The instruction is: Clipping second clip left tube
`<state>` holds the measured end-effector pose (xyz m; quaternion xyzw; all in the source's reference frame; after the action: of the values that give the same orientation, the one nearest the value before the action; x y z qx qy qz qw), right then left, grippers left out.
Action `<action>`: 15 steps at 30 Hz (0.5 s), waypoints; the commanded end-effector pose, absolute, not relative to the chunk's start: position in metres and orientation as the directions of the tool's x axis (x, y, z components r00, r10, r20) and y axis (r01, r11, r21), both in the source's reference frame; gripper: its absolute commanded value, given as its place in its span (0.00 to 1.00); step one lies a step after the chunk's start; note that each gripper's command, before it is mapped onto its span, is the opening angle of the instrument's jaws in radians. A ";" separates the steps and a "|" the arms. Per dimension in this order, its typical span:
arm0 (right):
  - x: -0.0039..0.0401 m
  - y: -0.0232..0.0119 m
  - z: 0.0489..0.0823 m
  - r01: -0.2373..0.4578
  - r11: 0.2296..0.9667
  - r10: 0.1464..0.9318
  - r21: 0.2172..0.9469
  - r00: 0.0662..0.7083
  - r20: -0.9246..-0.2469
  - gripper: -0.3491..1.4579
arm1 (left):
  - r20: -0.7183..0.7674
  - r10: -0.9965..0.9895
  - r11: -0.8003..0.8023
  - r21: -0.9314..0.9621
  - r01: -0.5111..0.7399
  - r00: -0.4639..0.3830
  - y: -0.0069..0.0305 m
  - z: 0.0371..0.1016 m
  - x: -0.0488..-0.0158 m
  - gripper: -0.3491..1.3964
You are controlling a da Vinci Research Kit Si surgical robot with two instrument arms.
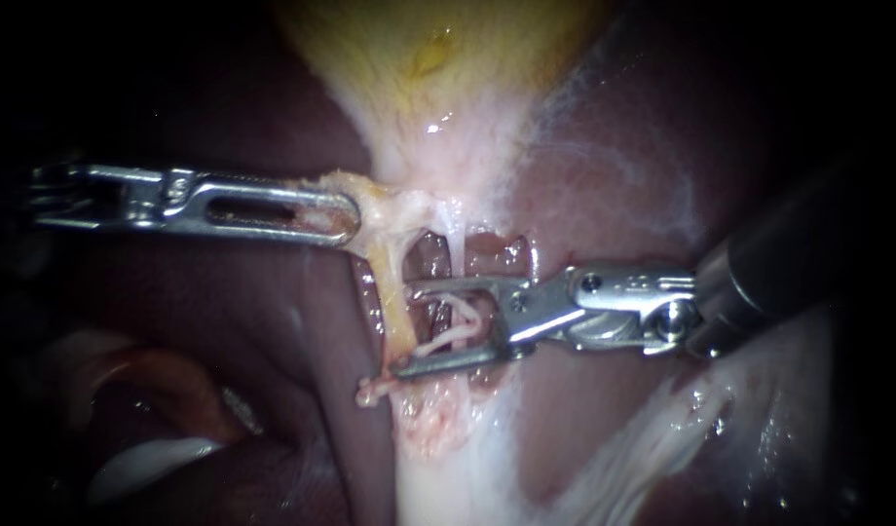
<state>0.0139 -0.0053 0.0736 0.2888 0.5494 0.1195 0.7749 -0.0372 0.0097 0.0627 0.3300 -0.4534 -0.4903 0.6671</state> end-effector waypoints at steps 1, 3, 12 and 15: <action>0.0141 -0.0055 0.0735 0.139 0.798 0.508 0.586 0.368 -0.779 0.45 | 0.281 -0.954 0.301 0.885 0.355 0.108 0.0097 0.0627 -0.0372 0.00; 0.0144 -0.0057 0.0735 0.148 0.787 0.518 0.599 0.371 -0.771 0.44 | 0.281 -0.954 0.301 0.885 0.355 0.108 0.0097 0.0627 -0.0372 0.00; 0.0165 -0.0071 0.0740 0.184 0.748 0.548 0.638 0.372 -0.749 0.42 | 0.281 -0.954 0.301 0.885 0.356 0.107 0.0098 0.0627 -0.0374 0.00; 0.0170 -0.0077 0.0744 0.189 0.736 0.557 0.651 0.378 -0.740 0.41 | 0.281 -0.954 0.301 0.885 0.356 0.107 0.0098 0.0627 -0.0374 0.00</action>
<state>0.0171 -0.0078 0.0744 0.3450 0.5436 0.1231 0.7552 -0.0374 0.0098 0.0626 0.3295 -0.4535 -0.4907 0.6670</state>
